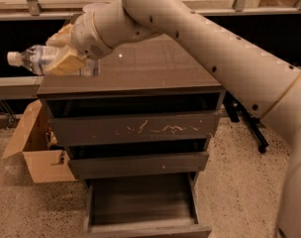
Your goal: Place blue plastic bottle into bottom drawer
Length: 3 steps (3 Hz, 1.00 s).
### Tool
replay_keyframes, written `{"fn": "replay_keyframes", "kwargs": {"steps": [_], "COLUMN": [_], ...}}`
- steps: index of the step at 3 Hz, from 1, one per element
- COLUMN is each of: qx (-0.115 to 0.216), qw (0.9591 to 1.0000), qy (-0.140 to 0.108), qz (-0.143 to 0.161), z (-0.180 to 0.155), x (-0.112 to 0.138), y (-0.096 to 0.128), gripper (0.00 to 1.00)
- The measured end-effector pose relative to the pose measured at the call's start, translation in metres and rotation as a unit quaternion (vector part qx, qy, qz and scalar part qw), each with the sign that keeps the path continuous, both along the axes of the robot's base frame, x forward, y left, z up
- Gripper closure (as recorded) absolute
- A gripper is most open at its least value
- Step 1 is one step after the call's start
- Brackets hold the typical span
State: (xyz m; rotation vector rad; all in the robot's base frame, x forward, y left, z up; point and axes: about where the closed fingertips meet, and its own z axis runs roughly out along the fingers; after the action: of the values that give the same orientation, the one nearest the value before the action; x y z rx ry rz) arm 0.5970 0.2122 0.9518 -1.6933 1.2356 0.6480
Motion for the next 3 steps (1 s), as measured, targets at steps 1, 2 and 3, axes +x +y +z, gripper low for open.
{"fn": "replay_keyframes", "kwargs": {"steps": [1, 2, 3], "qx": [-0.007, -0.007, -0.007], "qw": [0.9988, 0.9988, 0.9987], "qy": [0.046, 0.046, 0.047], "qz": [0.014, 0.014, 0.019], "z": [-0.0482, -0.0482, -0.0492], "x": [-0.0512, -0.0512, -0.0537], "y": [0.0098, 0.0098, 0.0115], "gripper": [1.0, 1.0, 1.0]}}
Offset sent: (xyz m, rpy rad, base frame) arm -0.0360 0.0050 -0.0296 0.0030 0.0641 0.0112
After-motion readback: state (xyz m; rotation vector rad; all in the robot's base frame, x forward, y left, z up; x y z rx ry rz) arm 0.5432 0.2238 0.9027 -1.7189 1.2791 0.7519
